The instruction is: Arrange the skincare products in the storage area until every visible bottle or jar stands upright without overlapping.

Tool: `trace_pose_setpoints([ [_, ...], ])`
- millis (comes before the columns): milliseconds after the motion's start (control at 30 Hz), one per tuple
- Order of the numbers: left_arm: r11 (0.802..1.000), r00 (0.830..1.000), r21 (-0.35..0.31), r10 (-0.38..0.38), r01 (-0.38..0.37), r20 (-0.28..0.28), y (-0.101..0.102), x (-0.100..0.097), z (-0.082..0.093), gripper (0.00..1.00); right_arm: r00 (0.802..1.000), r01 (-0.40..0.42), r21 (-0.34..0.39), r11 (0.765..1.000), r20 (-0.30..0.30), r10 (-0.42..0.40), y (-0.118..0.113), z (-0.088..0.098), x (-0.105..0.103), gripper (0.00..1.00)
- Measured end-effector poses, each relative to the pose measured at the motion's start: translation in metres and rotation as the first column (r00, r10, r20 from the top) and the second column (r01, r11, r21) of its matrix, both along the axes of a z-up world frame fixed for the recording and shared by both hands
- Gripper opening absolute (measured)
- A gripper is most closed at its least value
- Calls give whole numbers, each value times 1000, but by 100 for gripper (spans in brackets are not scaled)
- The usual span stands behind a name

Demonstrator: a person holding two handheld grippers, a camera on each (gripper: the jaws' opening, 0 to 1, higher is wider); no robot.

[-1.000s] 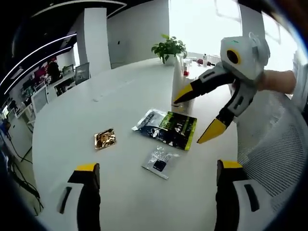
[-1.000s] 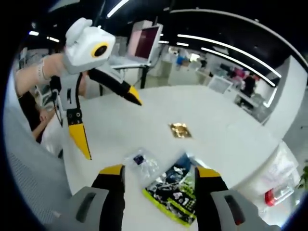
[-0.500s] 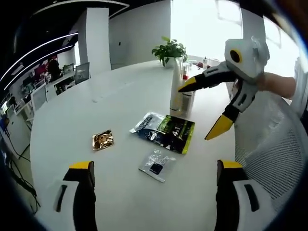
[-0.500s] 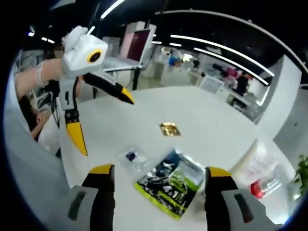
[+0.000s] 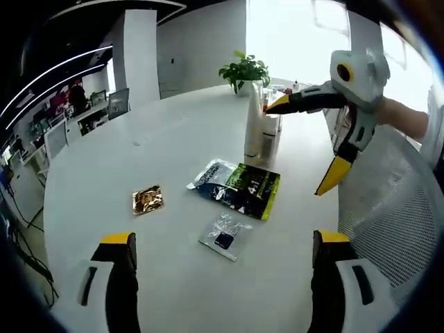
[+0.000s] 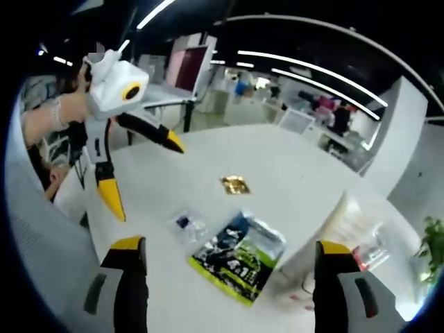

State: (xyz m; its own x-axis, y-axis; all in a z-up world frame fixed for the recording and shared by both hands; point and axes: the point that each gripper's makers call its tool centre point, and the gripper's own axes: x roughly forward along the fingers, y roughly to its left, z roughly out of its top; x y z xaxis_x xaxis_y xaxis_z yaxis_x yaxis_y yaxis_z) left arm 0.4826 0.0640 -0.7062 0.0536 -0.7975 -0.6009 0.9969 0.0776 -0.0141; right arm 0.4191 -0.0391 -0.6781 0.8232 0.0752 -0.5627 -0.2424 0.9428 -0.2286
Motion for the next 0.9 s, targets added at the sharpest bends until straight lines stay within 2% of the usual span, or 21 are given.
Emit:
trace_pose_setpoints([
  [533,1000,1000,-5,-6,6,8,-2,-2,2,99,996,86,11,996,-2,-86,-22,6,-15,100],
  [667,1000,1000,-4,-6,6,8,-2,-1,2,99,994,104,11,994,-16,-104,-25,5,-18,100],
  [900,1000,1000,-1,11,-11,6,-3,4,-1,99,994,109,24,994,0,-109,-23,9,-20,100],
])
